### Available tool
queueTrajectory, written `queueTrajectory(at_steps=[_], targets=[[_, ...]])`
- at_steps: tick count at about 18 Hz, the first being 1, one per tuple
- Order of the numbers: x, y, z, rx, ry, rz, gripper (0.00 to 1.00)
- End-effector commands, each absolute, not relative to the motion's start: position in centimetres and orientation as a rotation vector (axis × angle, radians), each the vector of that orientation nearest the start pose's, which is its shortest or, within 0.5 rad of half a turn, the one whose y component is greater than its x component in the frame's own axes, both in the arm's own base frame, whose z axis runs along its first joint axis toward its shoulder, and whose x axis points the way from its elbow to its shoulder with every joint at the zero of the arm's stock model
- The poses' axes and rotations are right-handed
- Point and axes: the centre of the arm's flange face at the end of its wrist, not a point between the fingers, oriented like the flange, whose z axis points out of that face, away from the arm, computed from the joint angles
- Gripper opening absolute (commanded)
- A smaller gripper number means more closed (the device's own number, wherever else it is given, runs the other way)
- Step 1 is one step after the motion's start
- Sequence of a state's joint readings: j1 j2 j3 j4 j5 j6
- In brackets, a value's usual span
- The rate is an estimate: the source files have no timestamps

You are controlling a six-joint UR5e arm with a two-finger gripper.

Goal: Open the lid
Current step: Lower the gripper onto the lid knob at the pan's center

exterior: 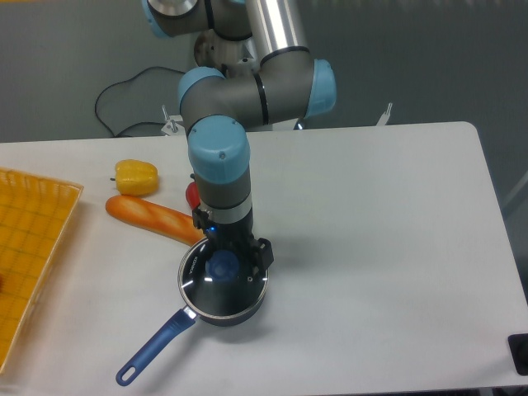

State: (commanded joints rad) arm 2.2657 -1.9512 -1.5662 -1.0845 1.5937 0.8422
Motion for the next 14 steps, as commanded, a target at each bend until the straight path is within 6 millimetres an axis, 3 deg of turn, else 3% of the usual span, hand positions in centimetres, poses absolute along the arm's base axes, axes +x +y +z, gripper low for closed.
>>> queueTrajectory(at_steps=[14], targets=[[-29.5, 58.1, 30.1, -3.098, 0.234, 0.106, 1.00]])
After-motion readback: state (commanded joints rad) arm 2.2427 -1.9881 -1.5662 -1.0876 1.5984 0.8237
